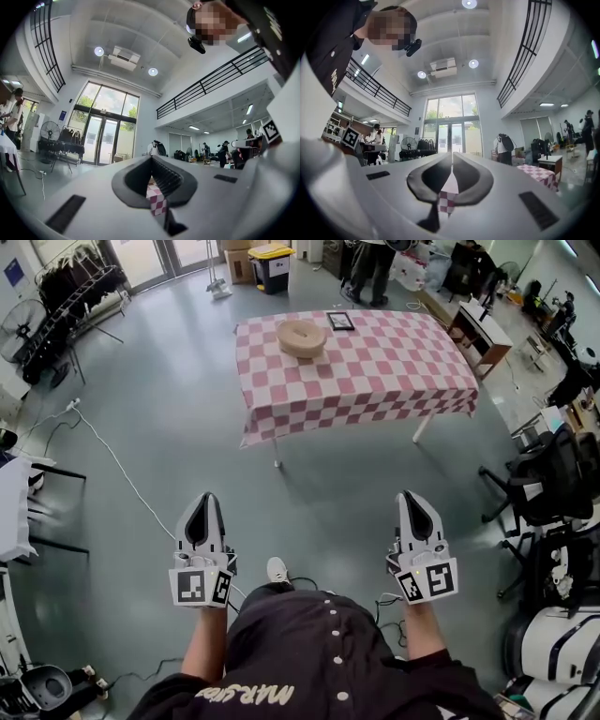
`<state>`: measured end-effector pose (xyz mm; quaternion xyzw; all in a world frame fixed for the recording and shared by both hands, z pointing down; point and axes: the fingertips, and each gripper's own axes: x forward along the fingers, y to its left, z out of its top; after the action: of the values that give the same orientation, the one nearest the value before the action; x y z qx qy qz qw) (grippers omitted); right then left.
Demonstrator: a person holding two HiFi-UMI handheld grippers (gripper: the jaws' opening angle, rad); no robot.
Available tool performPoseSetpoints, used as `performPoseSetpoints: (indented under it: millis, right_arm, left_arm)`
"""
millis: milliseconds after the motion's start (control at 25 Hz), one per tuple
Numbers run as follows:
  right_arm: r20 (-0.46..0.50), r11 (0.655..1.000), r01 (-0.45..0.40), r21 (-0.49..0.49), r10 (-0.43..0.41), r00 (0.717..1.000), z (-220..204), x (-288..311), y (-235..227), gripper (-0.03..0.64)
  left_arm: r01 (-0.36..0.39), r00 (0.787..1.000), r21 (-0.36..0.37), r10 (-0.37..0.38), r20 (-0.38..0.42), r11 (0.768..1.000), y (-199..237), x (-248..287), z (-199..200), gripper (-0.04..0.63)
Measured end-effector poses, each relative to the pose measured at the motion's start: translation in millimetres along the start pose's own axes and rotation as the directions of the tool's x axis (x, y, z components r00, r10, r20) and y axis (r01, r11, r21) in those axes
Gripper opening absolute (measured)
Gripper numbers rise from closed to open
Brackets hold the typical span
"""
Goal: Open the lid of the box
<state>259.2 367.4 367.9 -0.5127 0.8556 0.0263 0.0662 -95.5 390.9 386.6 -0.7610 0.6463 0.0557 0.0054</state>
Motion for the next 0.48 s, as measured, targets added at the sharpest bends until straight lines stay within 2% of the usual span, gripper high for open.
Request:
performPoseSetpoints:
  millis: [40,80,120,160,200,320,480]
  right_arm:
    - [-0.002,1.000,-0.005,0.006,0.005,1.000,-1.2,2.2,0.5,0.025]
    - [-0.009,1.000,-0.012,0.022,0.012,1.000,-3.2,5.0,1.1,0.090]
    - [-0.021,0.999,-0.020,0.046,0.021,1.000,-6.2,8.4,1.8,0.188]
    - [-0.034,0.997,-0.029,0.070,0.032,0.999,-9.3,11.6,2.9,0.324]
    - [-0.042,0.996,-0.039,0.084,0.042,0.998,-11.5,14.1,4.8,0.376]
    - [-0.043,0.997,-0.050,0.057,0.052,0.998,-11.5,18.5,11.4,0.374]
    - [-0.039,0.998,-0.021,0.054,0.023,0.999,-12.8,30.1,12.2,0.374]
  left_arm:
    - [0.000,1.000,0.000,0.000,-0.002,1.000,0.6,1.5,-0.4,0.009]
    - [0.000,1.000,-0.001,0.000,-0.004,1.000,1.2,3.0,-0.7,0.009]
    - [0.001,1.000,-0.001,-0.001,-0.005,1.000,1.7,4.6,-0.7,0.009]
    - [0.002,1.000,-0.001,-0.002,-0.005,1.000,2.3,5.8,-0.7,0.009]
    - [0.003,1.000,0.000,-0.003,-0.006,1.000,3.0,6.9,-0.9,0.009]
    - [0.006,1.000,-0.002,-0.006,-0.010,1.000,6.9,11.2,-3.7,0.009]
    - [0.024,1.000,-0.010,-0.024,-0.017,1.000,14.2,23.4,-7.6,0.009]
